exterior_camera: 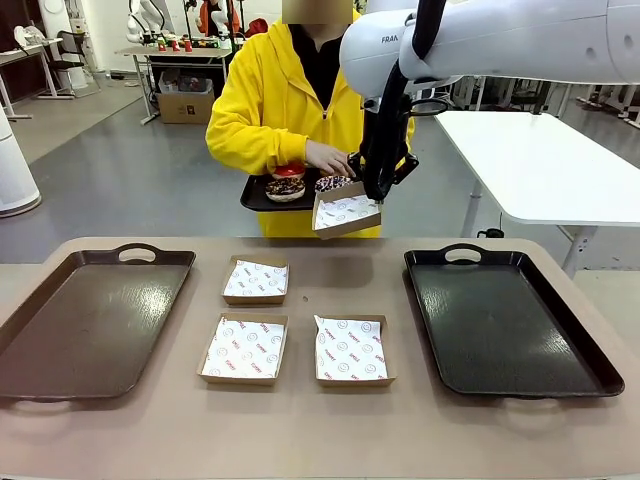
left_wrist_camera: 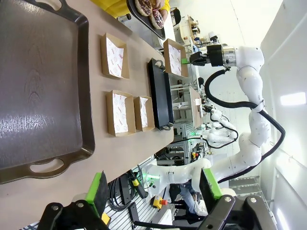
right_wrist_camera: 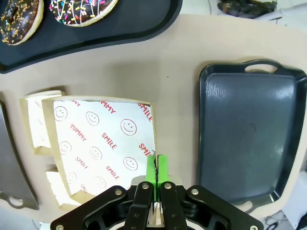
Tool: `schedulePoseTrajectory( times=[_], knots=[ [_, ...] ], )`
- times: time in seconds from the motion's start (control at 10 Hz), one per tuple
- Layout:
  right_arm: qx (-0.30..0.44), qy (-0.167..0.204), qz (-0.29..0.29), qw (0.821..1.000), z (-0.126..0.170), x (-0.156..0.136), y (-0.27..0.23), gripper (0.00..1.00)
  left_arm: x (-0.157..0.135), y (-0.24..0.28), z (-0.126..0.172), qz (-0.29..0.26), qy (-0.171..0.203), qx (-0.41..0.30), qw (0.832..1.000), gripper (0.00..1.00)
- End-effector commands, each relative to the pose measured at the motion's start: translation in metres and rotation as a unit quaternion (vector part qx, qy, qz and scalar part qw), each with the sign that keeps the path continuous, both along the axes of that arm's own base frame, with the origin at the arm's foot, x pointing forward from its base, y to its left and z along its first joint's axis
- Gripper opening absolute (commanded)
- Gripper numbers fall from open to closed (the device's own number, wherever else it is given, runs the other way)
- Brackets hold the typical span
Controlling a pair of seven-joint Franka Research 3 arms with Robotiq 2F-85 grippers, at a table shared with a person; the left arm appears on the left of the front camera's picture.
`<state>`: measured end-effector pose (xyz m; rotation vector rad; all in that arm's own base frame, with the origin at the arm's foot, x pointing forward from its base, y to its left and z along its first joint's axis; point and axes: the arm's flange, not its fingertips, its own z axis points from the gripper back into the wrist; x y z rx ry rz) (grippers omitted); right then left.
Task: Individually package the donuts and arrange them on the tray.
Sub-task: Place the picked Paper togo box on the Handle tray while simultaneously picking up another Paper togo box from the table with the other hand.
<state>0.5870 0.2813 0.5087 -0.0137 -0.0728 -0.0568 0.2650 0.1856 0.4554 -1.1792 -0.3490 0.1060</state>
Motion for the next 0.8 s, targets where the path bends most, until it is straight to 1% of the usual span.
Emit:
schedulePoseTrajectory(
  times=[0.0,0.7],
  knots=[
    [-0.002,0.0,0.0,1.0,-0.0021,-0.0067,-0.0027,0.0,-0.0008,0.0012,0.0007,0.0,-0.01,-0.007,1.0,1.0],
    [-0.002,0.0,0.0,1.0,-0.0021,-0.0067,-0.0027,0.0,-0.0008,0.0012,0.0007,0.0,-0.01,-0.007,1.0,1.0]
  ],
)
